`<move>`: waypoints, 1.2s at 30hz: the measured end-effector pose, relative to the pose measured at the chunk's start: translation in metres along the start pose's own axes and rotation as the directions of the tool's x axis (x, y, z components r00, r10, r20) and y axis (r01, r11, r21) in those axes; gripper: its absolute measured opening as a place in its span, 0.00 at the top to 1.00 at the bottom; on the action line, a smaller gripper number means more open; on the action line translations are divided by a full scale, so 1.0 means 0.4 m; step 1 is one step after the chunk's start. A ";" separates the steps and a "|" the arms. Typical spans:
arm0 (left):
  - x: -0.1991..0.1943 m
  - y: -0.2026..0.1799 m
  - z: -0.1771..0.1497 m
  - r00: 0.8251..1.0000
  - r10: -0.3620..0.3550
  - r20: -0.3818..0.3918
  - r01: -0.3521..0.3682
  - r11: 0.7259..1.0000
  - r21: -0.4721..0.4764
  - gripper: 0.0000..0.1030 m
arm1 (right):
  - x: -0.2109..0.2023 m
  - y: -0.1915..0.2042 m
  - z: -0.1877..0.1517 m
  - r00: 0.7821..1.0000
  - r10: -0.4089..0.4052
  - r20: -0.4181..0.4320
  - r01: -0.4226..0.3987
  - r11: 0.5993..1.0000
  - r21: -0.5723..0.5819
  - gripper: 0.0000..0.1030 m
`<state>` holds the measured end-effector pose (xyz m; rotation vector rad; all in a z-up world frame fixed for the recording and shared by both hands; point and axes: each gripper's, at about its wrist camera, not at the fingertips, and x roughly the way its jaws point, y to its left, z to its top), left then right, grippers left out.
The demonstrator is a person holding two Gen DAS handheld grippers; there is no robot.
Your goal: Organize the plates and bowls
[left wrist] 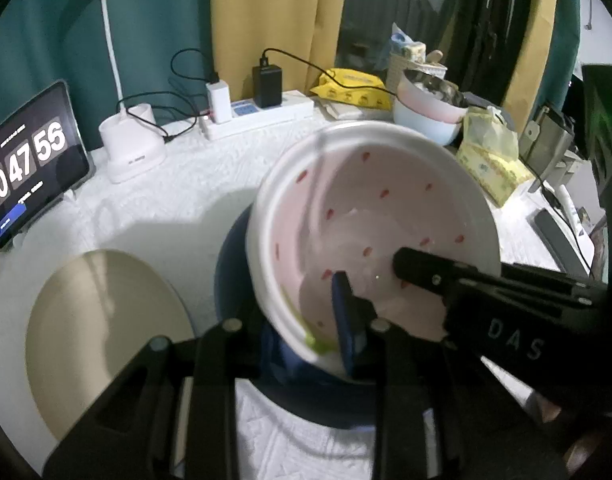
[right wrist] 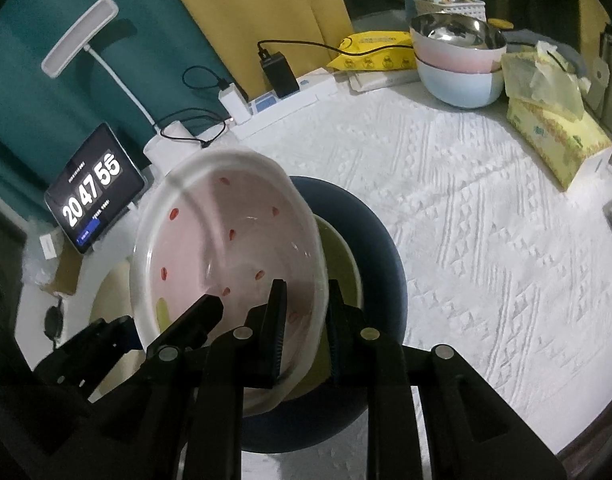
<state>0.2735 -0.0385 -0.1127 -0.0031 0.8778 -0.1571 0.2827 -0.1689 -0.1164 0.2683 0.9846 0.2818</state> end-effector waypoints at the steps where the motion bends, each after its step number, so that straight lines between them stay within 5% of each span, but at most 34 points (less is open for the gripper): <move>1: 0.000 0.000 0.000 1.000 0.002 0.000 -0.002 1.000 0.001 0.73 | 0.000 -0.002 0.000 1.000 -0.002 0.000 0.002 1.000 -0.002 0.79; 22: -0.009 0.024 -0.015 1.000 0.012 0.016 -0.012 1.000 0.012 0.72 | -0.011 0.013 0.005 0.998 -0.064 0.023 0.066 0.993 -0.100 0.78; 28: -0.012 0.038 -0.011 1.000 0.007 0.017 -0.007 1.000 0.001 0.72 | -0.043 0.034 0.006 0.991 -0.094 0.096 0.109 0.981 -0.159 0.60; 36: -0.025 0.047 -0.007 1.000 -0.015 0.016 0.015 1.000 -0.019 0.72 | -0.064 0.027 0.010 0.990 -0.089 0.106 0.106 0.979 -0.172 0.58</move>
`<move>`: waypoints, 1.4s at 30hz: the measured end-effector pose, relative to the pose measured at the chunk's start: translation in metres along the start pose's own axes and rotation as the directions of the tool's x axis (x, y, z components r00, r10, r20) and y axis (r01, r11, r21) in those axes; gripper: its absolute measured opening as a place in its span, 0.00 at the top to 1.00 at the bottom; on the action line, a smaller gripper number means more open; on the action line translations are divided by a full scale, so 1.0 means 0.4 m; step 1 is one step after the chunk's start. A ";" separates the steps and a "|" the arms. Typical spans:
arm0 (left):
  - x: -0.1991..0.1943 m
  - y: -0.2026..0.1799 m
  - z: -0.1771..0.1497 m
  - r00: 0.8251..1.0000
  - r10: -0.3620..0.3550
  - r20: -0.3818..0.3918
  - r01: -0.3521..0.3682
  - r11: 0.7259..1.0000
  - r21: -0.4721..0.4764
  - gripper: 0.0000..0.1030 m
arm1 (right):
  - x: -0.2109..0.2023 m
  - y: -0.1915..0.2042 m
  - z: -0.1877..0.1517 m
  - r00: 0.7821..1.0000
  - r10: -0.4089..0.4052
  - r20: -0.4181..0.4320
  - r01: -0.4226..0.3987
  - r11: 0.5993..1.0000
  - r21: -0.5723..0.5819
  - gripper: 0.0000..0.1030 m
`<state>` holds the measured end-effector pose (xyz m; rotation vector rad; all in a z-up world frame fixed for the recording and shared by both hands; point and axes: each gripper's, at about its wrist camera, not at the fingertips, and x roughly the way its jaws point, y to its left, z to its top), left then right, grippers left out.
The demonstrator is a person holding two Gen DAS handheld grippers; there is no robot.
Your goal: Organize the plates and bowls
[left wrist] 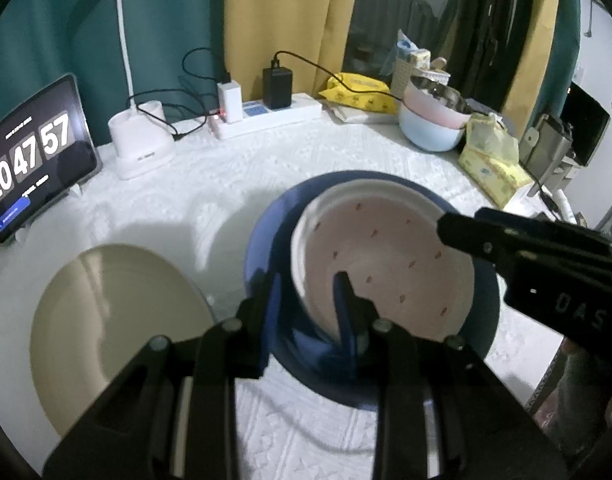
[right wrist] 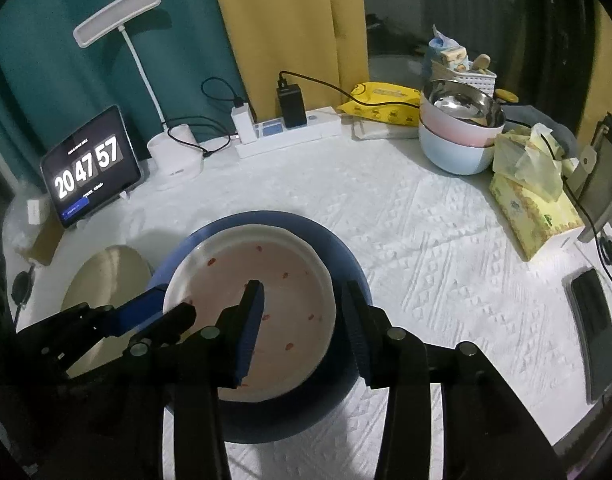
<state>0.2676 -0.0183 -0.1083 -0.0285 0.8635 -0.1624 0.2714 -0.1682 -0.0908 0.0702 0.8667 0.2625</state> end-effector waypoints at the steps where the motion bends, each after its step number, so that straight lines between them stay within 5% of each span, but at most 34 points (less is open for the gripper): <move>1: -0.005 0.001 0.002 1.000 -0.003 0.004 0.003 1.000 -0.002 0.72 | -0.001 -0.005 -0.001 1.000 0.000 -0.001 0.000 1.000 0.003 0.58; 20: -0.028 0.055 0.018 0.997 0.062 0.043 -0.061 0.998 -0.009 0.64 | -0.054 -0.129 0.010 0.996 -0.075 0.051 0.075 0.997 0.010 0.57; 22: -0.023 0.056 0.018 0.997 0.063 0.039 -0.063 0.998 -0.002 0.62 | -0.053 -0.139 0.010 0.997 -0.057 0.056 0.056 0.998 0.006 0.53; 24: -0.016 0.058 0.016 0.998 0.061 0.031 -0.061 0.998 0.003 0.60 | -0.052 -0.142 0.006 0.997 -0.039 0.061 0.040 0.999 -0.013 0.33; 26: -0.007 0.061 0.016 0.998 0.064 0.020 -0.064 0.998 0.001 0.60 | -0.047 -0.139 0.003 0.997 -0.038 0.062 0.041 0.999 -0.035 0.28; 42: 0.041 0.068 0.010 0.994 0.095 -0.056 -0.092 0.995 0.046 0.60 | 0.043 -0.175 -0.014 0.994 0.017 -0.108 -0.009 0.997 0.078 0.28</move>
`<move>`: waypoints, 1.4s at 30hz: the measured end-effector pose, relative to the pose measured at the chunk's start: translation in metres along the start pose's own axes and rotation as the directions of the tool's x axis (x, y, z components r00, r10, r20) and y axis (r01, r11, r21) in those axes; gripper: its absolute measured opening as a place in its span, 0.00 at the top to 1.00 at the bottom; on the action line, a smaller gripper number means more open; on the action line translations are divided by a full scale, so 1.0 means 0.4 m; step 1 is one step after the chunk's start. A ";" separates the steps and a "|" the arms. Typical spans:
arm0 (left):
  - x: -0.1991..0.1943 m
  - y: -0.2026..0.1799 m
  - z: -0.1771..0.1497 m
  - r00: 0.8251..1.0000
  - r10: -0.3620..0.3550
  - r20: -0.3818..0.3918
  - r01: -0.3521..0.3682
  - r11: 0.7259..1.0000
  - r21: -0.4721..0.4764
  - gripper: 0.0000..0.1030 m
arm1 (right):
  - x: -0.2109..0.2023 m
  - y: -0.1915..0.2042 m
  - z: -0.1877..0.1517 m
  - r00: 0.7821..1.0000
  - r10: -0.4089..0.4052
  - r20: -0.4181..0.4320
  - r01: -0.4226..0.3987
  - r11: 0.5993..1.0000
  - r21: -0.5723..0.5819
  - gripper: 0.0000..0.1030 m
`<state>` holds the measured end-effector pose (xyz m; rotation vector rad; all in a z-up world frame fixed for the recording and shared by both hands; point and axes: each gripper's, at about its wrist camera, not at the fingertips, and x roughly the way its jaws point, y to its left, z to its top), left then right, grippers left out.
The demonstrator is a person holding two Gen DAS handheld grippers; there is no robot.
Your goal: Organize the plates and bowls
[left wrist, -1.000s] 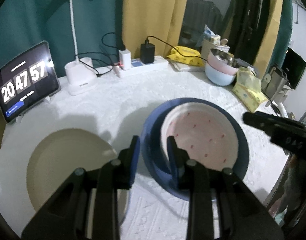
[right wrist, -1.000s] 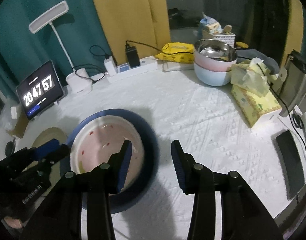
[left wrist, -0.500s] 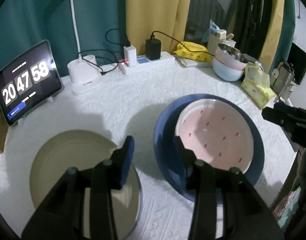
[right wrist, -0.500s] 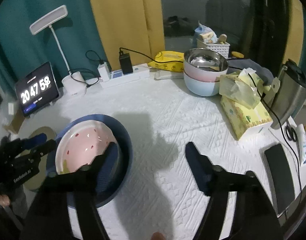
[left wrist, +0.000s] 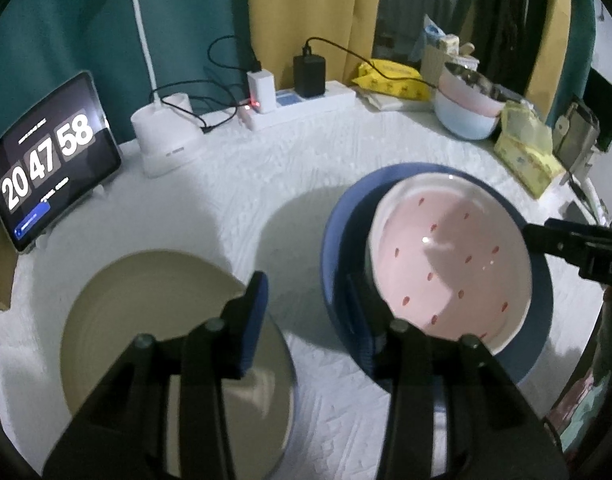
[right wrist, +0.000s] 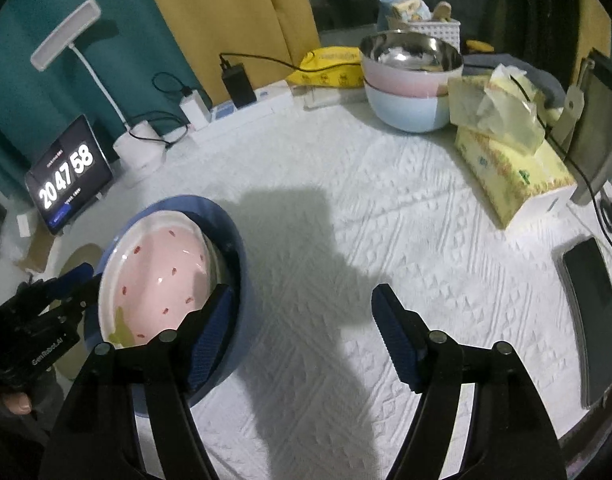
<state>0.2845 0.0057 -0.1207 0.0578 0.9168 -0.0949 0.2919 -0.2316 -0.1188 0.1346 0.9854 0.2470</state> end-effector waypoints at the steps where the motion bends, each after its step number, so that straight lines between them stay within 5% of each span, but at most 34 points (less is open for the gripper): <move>1: 0.003 -0.001 0.000 1.000 0.001 -0.004 -0.001 1.000 0.007 0.60 | 0.003 0.002 -0.002 1.000 -0.003 -0.004 0.003 1.000 -0.006 0.28; 10: 0.015 -0.017 -0.003 1.000 0.019 -0.007 -0.018 0.996 0.085 0.59 | 0.038 0.008 -0.006 0.999 -0.009 -0.046 0.010 1.000 0.005 0.28; 15: 0.028 -0.018 0.002 1.000 0.027 -0.016 -0.025 0.996 0.088 0.59 | 0.062 -0.034 -0.013 0.992 0.099 -0.083 -0.087 0.987 0.135 0.28; 25: 0.031 0.002 -0.010 1.000 -0.009 0.017 0.009 1.000 -0.028 0.62 | 0.057 -0.026 -0.037 0.995 0.095 -0.035 -0.086 0.977 0.196 0.31; 28: 0.028 -0.002 -0.015 0.999 -0.031 0.029 0.032 0.999 -0.028 0.72 | 0.050 -0.016 -0.039 0.994 0.105 -0.018 -0.099 0.976 0.193 0.43; 33: 0.022 -0.027 -0.016 0.998 -0.039 0.044 0.039 0.999 -0.002 0.87 | 0.032 0.033 -0.044 0.995 0.093 0.033 -0.097 0.984 0.146 0.79; 36: 0.018 -0.023 -0.015 0.997 -0.051 0.049 0.052 0.999 -0.009 0.87 | 0.031 0.049 -0.047 0.995 0.090 0.054 -0.097 0.984 0.148 0.88; 42: 0.011 -0.025 -0.017 0.996 -0.067 0.063 0.068 0.998 -0.018 0.88 | 0.030 0.048 -0.050 0.994 0.090 0.067 -0.100 0.980 0.172 0.92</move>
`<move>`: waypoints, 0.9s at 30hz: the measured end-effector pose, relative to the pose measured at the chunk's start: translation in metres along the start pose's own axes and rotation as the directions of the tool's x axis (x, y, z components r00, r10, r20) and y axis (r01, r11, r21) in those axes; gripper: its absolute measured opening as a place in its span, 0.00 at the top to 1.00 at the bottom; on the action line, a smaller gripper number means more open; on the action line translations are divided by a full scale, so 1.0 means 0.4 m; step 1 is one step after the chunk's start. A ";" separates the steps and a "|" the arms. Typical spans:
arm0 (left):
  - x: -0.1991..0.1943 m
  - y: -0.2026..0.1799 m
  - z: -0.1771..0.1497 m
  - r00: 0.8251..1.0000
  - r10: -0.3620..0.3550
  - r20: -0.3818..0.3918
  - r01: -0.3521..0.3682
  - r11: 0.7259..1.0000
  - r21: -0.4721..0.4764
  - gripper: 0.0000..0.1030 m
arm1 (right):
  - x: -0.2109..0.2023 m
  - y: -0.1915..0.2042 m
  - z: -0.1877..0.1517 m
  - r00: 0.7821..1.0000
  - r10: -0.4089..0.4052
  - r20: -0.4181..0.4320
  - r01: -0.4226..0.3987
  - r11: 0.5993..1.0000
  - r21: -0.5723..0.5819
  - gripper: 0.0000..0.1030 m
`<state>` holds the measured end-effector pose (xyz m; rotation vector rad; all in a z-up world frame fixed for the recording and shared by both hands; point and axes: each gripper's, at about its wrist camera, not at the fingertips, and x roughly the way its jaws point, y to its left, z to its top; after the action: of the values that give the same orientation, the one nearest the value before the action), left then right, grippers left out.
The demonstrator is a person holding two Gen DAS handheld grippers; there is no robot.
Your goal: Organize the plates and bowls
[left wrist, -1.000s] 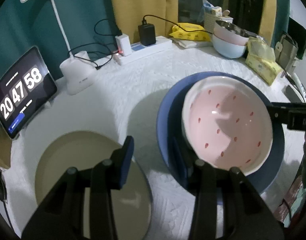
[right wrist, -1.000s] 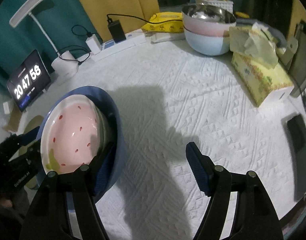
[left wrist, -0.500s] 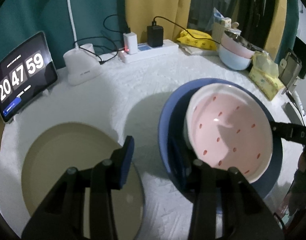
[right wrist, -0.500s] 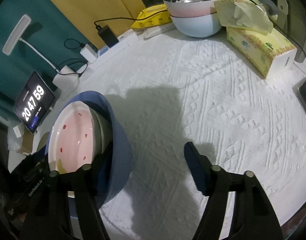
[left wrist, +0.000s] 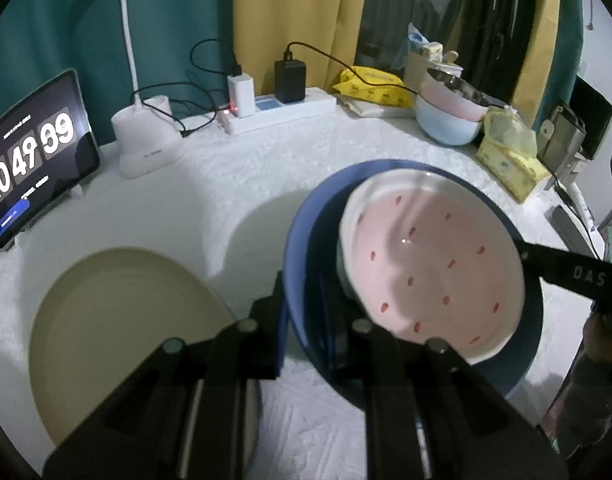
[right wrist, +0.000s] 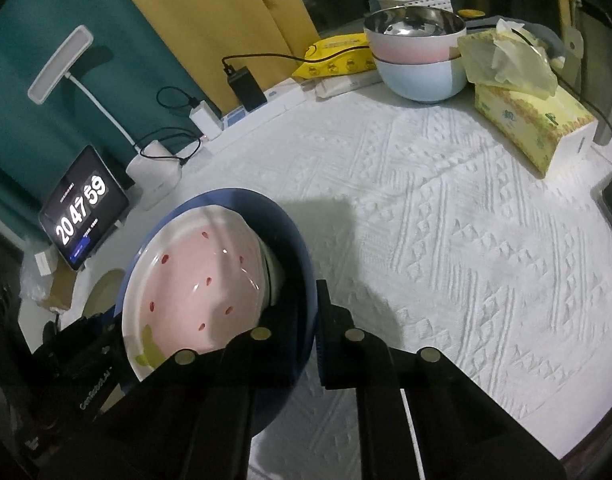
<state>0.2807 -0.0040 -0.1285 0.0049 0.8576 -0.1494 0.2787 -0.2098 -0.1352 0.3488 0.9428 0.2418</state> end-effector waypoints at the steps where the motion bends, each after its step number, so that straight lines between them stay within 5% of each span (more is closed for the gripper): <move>1: -0.002 -0.004 0.000 1.000 0.007 0.002 -0.007 1.000 0.003 0.88 | -0.001 -0.001 -0.002 1.000 -0.002 0.004 0.002 1.000 0.007 0.92; 27: -0.047 -0.027 -0.006 1.000 -0.017 0.013 0.017 1.000 0.002 0.88 | -0.061 0.010 -0.013 0.999 -0.015 0.043 0.014 1.000 0.022 0.92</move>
<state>0.2654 -0.0122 -0.1151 -0.0021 0.8444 -0.1663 0.2605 -0.2138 -0.1184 0.3656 0.9058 0.2102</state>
